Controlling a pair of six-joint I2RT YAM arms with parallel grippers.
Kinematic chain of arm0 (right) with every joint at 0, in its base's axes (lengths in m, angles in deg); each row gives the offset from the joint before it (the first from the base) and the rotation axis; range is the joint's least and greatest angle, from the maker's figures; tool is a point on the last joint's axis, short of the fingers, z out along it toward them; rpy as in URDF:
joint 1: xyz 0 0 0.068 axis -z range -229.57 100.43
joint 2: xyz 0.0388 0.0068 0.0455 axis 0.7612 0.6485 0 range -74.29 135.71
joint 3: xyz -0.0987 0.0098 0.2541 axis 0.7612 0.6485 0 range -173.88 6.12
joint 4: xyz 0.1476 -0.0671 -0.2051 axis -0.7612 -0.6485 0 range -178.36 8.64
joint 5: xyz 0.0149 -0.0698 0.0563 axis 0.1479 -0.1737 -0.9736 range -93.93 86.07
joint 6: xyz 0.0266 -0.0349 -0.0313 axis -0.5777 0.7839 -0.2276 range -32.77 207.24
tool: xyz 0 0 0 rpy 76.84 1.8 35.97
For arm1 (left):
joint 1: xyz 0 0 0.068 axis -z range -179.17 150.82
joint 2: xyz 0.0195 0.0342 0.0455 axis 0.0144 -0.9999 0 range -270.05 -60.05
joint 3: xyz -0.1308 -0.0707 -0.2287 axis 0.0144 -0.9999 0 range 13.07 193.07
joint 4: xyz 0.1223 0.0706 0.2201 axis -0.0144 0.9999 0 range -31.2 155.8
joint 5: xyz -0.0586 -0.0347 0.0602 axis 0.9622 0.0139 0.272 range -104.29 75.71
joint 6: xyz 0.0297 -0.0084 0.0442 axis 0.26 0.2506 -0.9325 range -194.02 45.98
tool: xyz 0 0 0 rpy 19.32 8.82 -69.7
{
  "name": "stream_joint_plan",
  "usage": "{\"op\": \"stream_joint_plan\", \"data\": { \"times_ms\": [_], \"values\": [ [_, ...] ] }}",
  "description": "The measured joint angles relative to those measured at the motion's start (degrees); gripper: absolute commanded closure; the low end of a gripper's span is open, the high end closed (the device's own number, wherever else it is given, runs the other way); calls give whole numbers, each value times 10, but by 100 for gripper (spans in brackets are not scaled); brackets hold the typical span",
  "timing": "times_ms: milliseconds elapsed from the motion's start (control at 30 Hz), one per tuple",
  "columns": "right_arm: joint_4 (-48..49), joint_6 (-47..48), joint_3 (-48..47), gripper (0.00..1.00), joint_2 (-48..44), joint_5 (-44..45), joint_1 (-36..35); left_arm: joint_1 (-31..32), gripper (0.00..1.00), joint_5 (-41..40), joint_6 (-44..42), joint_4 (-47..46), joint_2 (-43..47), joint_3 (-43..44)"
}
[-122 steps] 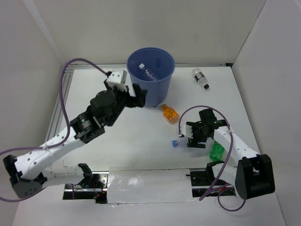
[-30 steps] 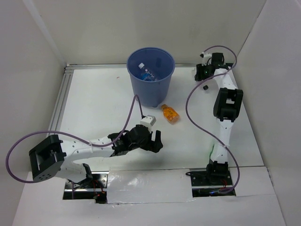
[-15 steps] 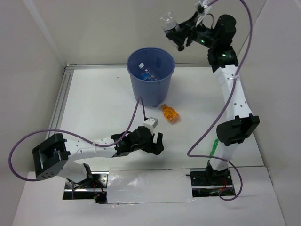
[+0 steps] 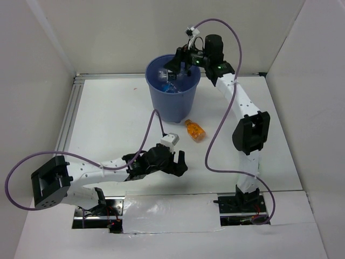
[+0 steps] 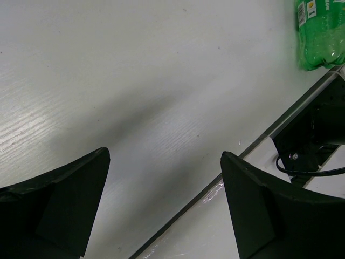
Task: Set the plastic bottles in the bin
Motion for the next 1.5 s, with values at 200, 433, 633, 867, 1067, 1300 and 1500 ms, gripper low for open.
{"op": "stream_joint_plan", "data": {
  "times_ms": [200,433,633,867,1067,1300,1500],
  "values": [
    [-51,37,5,71,-69,45,28,0,4,0,0,-5,0,0],
    [-180,53,132,60,-249,180,146,0,4,7,-2,-10,-6,0],
    [-300,93,348,19,-341,236,252,0,4,22,-12,-10,-28,4],
    [-441,107,455,15,-341,339,325,3,4,42,-16,-1,-74,42],
    [-466,105,468,5,-336,411,362,5,4,52,-25,20,-92,81],
    [-469,140,469,1,-238,445,384,5,4,57,-32,40,-100,112],
    [-475,184,531,1,-202,449,393,5,4,57,-32,49,-107,113]
  ]
}}
